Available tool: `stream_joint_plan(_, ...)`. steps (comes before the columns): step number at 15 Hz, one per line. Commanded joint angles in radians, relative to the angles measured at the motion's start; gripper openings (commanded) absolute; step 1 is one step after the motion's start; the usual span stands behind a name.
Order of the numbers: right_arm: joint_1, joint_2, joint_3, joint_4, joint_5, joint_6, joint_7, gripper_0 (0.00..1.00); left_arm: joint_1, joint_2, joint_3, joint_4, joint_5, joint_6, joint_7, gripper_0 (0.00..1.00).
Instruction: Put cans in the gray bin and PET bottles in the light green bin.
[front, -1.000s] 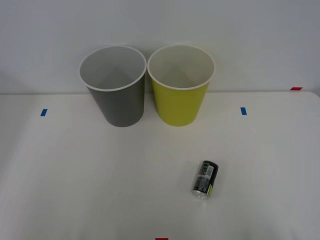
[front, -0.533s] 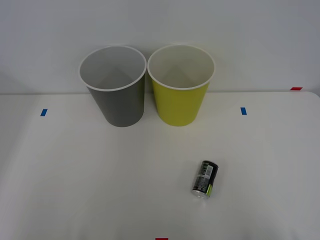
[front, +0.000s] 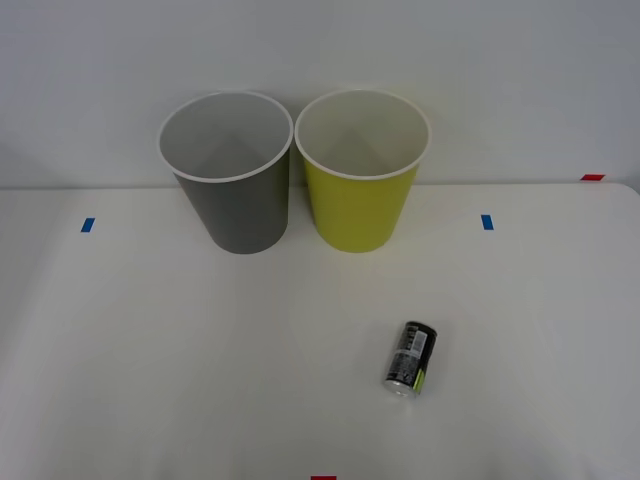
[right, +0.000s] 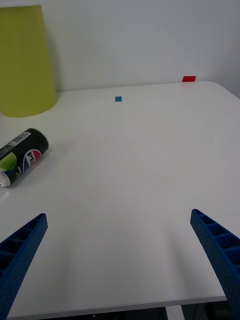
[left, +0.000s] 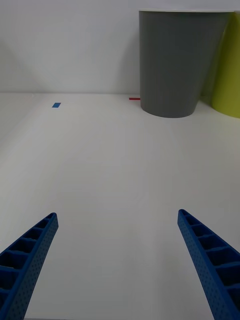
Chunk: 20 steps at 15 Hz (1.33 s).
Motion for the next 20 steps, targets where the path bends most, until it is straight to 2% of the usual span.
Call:
stream_joint_plan(1, 0.0, 0.0, 0.0, 0.0, 0.0, 0.0, 0.0, 1.0, 0.0, 0.0, 0.0, 0.0, 0.0, 0.0, 0.0, 0.82)
stream_joint_plan(18, 0.0, 0.0, 0.0, 0.0, 0.0, 0.0, 0.0, 1.0, 0.0, 0.0, 0.0, 0.0, 0.0, 0.0, 0.0, 0.82)
stream_joint_plan(20, -0.044, 0.008, 0.012, 0.064, -0.011, 0.005, 0.0, 1.0, 0.0, 0.0, 0.0, 0.0, 0.0, 0.0, 0.0, 0.82)
